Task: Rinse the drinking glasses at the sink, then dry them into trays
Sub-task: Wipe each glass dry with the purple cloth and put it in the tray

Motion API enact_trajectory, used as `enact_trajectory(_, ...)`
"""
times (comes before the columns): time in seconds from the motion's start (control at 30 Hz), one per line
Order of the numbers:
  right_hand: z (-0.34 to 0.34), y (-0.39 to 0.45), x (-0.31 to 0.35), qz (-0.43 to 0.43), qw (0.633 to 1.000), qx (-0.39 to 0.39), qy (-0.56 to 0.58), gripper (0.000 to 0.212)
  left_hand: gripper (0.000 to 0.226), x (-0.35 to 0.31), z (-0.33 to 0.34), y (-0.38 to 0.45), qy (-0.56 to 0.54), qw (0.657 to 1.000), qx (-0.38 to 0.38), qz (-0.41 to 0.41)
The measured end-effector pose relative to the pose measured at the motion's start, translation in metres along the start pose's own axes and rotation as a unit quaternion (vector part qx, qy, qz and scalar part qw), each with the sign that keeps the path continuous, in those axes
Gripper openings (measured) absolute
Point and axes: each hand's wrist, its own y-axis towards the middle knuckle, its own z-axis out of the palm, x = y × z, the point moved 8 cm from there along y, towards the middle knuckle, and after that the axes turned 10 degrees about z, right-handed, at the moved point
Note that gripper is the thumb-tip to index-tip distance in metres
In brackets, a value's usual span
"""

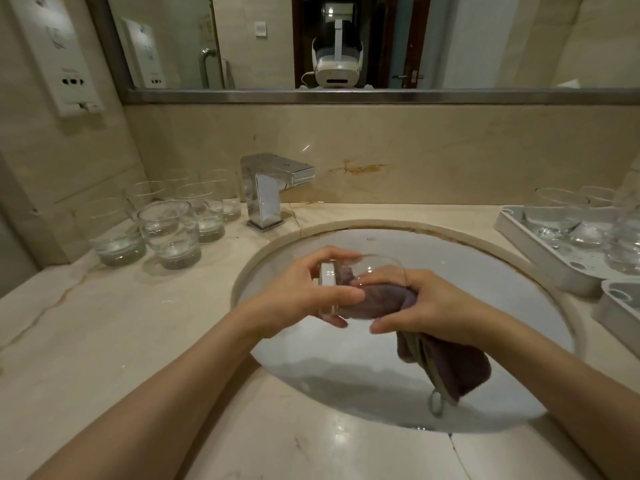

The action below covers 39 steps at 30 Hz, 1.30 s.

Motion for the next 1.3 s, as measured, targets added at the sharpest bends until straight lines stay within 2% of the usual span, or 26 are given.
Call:
enact_trajectory(0.1,0.011,0.001,-0.011,0.042,0.991,0.045,0.122,0.044,0.061,-0.007,-0.003,-0.004,0.120,0.991,0.023,0.045)
enact_trajectory(0.17,0.017,0.002,-0.016,0.063,0.982,0.067,0.165,0.042,0.062,-0.012,-0.002,-0.004,0.191,0.978,0.043,0.076)
enact_trajectory(0.27,0.009,0.005,-0.019,0.048,0.992,0.004,0.120,0.042,0.066,-0.012,-0.005,0.000,0.184,0.978,0.045,0.088)
enact_trajectory(0.33,0.000,0.003,-0.010,-0.011,0.997,-0.058,0.040,0.042,0.070,-0.001,-0.006,0.000,0.070,0.995,0.061,0.030)
enact_trajectory(0.37,-0.002,0.000,-0.002,-0.060,0.993,-0.089,-0.053,0.042,0.071,0.006,-0.004,-0.003,-0.017,0.996,0.081,-0.019)
enact_trajectory(0.4,0.000,-0.003,0.006,-0.114,0.972,-0.109,-0.172,0.042,0.070,0.012,0.000,-0.006,-0.091,0.988,0.104,-0.063)
enact_trajectory(0.47,0.008,-0.006,0.010,-0.180,0.918,-0.127,-0.328,0.045,0.067,0.016,0.003,-0.010,-0.125,0.980,0.125,-0.087)
enact_trajectory(0.5,0.007,-0.006,0.009,-0.179,0.915,-0.128,-0.338,0.047,0.066,0.017,0.004,-0.010,-0.116,0.982,0.122,-0.081)
enact_trajectory(0.6,-0.001,-0.003,0.007,-0.140,0.956,-0.122,-0.228,0.050,0.072,0.011,0.003,-0.004,-0.033,0.996,0.080,-0.031)
enact_trajectory(0.67,-0.002,0.003,-0.004,-0.065,0.991,-0.081,-0.086,0.045,0.077,0.002,0.000,-0.002,0.095,0.994,0.051,0.031)
enact_trajectory(0.77,0.006,0.006,-0.016,0.039,0.994,0.007,0.099,0.037,0.085,-0.008,0.006,-0.002,0.309,0.940,0.066,0.132)
enact_trajectory(0.87,0.007,0.004,-0.018,0.072,0.978,0.047,0.191,0.037,0.087,-0.013,0.013,-0.002,0.386,0.897,0.071,0.205)
enact_trajectory(0.9,0.006,0.006,-0.020,0.071,0.980,0.036,0.183,0.040,0.088,-0.016,0.012,-0.001,0.381,0.898,0.063,0.212)
enact_trajectory(0.97,0.004,0.010,-0.024,0.063,0.991,-0.012,0.119,0.045,0.091,-0.016,0.005,0.000,0.310,0.932,0.040,0.183)
enact_trajectory(1.0,0.002,0.010,-0.023,0.039,0.995,-0.045,0.075,0.044,0.092,-0.011,0.001,0.002,0.242,0.959,0.030,0.145)
enact_trajectory(1.07,-0.005,0.003,-0.005,-0.073,0.987,-0.119,-0.077,0.044,0.092,0.000,0.000,0.001,0.061,0.997,0.020,0.045)
enact_trajectory(1.13,-0.006,-0.008,0.011,-0.183,0.938,-0.175,-0.238,0.046,0.084,0.005,0.004,-0.001,-0.108,0.993,0.033,-0.021)
enact_trajectory(1.17,-0.008,-0.011,0.015,-0.208,0.921,-0.189,-0.271,0.047,0.078,0.004,0.005,-0.002,-0.156,0.986,0.047,-0.030)
enact_trajectory(1.23,-0.010,-0.013,0.017,-0.226,0.909,-0.201,-0.288,0.048,0.070,-0.001,0.006,-0.002,-0.185,0.980,0.072,-0.027)
enact_trajectory(1.3,-0.005,-0.009,0.015,-0.217,0.922,-0.178,-0.266,0.048,0.067,-0.004,0.005,-0.004,-0.145,0.986,0.076,-0.011)
